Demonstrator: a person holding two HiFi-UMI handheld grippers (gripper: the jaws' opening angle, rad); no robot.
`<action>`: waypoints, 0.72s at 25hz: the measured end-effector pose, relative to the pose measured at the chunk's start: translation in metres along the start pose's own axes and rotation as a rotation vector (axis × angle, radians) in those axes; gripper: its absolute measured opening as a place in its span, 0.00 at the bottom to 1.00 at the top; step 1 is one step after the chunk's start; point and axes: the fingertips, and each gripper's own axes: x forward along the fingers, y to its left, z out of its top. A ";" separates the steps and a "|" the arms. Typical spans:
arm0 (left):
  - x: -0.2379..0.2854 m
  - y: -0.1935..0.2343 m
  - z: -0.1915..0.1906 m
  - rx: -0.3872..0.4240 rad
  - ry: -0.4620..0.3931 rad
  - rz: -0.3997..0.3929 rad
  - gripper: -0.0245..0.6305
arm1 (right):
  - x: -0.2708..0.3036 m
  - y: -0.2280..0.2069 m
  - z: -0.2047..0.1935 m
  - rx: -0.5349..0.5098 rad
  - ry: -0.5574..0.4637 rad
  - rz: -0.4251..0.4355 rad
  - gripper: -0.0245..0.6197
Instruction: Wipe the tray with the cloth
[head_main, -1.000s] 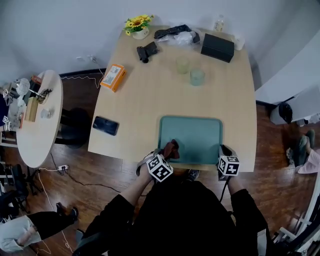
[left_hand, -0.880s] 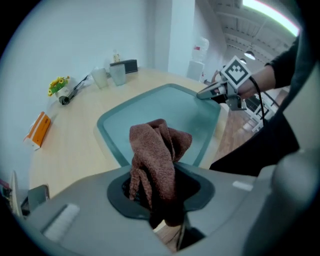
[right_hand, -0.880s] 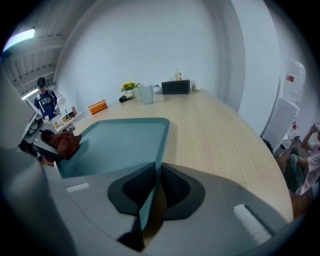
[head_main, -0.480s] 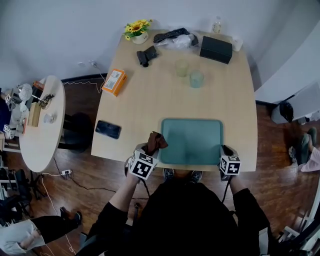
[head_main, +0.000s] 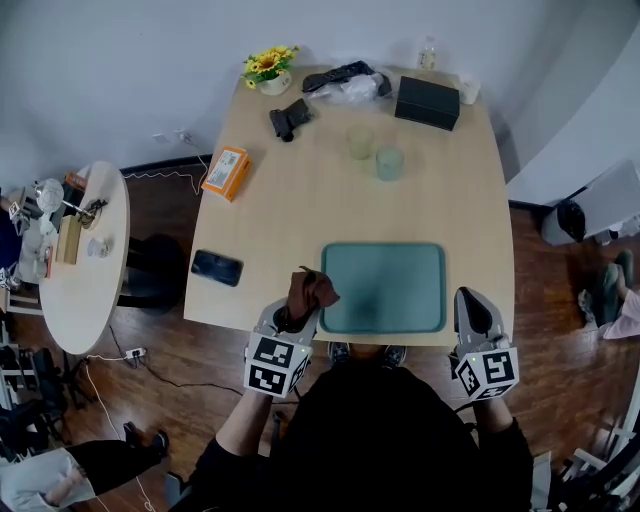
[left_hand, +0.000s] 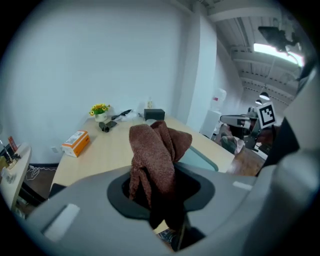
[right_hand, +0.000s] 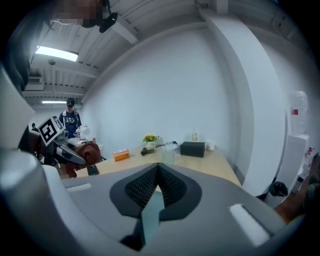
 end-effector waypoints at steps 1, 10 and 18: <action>-0.005 0.001 0.005 0.004 -0.022 0.016 0.18 | -0.003 0.006 0.010 -0.013 -0.023 0.011 0.04; 0.002 0.048 -0.006 -0.022 -0.004 0.104 0.18 | -0.006 0.016 0.027 -0.050 -0.068 0.013 0.04; 0.070 0.126 -0.107 -0.214 0.193 0.179 0.18 | -0.008 0.012 0.027 -0.034 -0.062 -0.001 0.04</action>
